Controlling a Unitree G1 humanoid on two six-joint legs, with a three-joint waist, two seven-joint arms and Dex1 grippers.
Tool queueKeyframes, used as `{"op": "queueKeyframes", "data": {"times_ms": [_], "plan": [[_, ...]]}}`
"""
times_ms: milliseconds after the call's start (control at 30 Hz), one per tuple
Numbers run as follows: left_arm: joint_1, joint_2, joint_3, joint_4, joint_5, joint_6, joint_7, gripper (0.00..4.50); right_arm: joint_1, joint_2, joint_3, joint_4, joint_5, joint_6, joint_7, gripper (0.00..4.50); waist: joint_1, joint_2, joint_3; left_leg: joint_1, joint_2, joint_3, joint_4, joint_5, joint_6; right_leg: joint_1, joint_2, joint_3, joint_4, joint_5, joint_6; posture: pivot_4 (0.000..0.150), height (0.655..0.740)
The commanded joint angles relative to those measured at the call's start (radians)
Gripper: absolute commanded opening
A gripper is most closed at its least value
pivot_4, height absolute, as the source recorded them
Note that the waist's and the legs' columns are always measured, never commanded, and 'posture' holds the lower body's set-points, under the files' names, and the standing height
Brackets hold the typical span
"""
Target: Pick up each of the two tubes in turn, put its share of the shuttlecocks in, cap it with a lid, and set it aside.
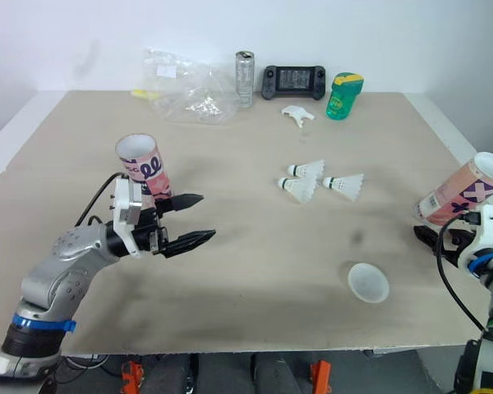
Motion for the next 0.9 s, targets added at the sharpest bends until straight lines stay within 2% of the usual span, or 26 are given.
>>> {"op": "queueKeyframes", "data": {"times_ms": [33,133,200,333,567,900], "plan": [[0.055,0.008,0.078,-0.073,-0.023,-0.007,0.055,4.50,0.099,-0.036,-0.053,-0.140,0.063,0.076,0.092,4.46,0.000,0.000,0.000,0.000,0.000,0.000,0.000,0.000,0.000,0.000,0.000,0.000,0.000,0.000,0.000,0.150,0.7236],[0.152,-0.015,0.151,-0.092,-0.020,-0.002,0.154,4.50,0.255,-0.028,-0.136,-0.477,0.190,0.166,0.190,4.46,0.001,0.000,0.000,0.000,0.000,0.001,0.002,0.000,0.001,0.000,0.000,0.000,0.000,0.001,0.003,0.150,0.7236],[0.183,-0.059,0.201,-0.042,0.002,-0.013,0.255,4.50,0.308,0.004,-0.093,-0.736,0.236,0.185,0.207,4.46,-0.004,0.006,-0.002,0.000,0.000,0.002,0.001,0.001,0.001,0.000,0.000,0.002,0.000,0.002,0.004,0.150,0.7236],[0.186,-0.092,0.228,0.058,0.107,-0.078,0.365,4.50,0.249,0.071,0.040,-1.040,0.285,0.232,0.162,4.46,-0.015,0.004,-0.002,0.005,0.002,0.001,0.001,0.003,0.005,0.000,0.004,0.003,0.000,0.006,0.000,0.150,0.7236],[0.120,-0.083,0.197,0.199,0.202,-0.158,0.387,4.50,0.053,0.243,0.214,-1.182,0.291,0.220,0.051,4.46,-0.006,0.001,-0.002,0.000,0.001,0.002,0.002,0.009,0.006,-0.003,0.003,0.003,0.000,0.009,-0.003,0.150,0.7236],[-0.115,-0.072,0.120,0.546,0.330,-0.315,0.321,4.50,0.028,0.333,0.330,-1.228,0.251,0.192,0.009,4.46,0.008,-0.001,-0.003,-0.005,0.000,0.000,-0.002,0.008,0.005,-0.005,0.002,0.001,-0.001,0.008,0.002,0.150,0.7236]]}}
